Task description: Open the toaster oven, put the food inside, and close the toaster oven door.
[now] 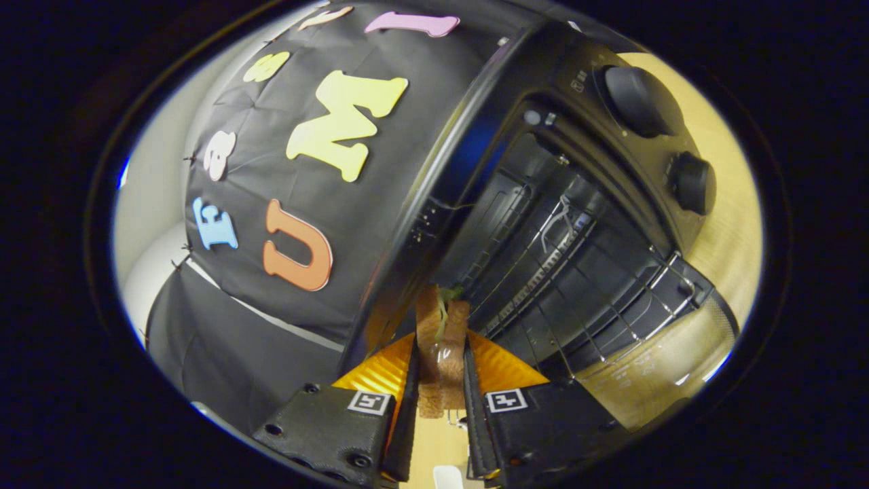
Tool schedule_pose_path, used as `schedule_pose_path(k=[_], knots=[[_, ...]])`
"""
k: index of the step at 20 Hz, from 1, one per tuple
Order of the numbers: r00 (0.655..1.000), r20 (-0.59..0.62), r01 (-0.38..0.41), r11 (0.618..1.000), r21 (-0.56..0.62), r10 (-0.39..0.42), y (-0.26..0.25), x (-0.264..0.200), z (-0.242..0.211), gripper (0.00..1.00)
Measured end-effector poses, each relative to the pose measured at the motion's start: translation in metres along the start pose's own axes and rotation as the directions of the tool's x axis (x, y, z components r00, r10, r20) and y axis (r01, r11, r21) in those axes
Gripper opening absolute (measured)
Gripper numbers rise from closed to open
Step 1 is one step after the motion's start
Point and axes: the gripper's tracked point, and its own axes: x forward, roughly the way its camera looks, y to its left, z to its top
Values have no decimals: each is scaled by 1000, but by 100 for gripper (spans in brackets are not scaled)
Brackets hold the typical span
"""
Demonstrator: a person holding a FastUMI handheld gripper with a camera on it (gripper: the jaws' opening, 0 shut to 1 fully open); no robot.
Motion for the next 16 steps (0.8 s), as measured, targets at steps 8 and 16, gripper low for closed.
schedule_pose_path(k=[8,16], knots=[[980,96,193,937,-292,-172,-41,2,32,84],[945,223,326,752,-574,-239,-42,-32,52,98]])
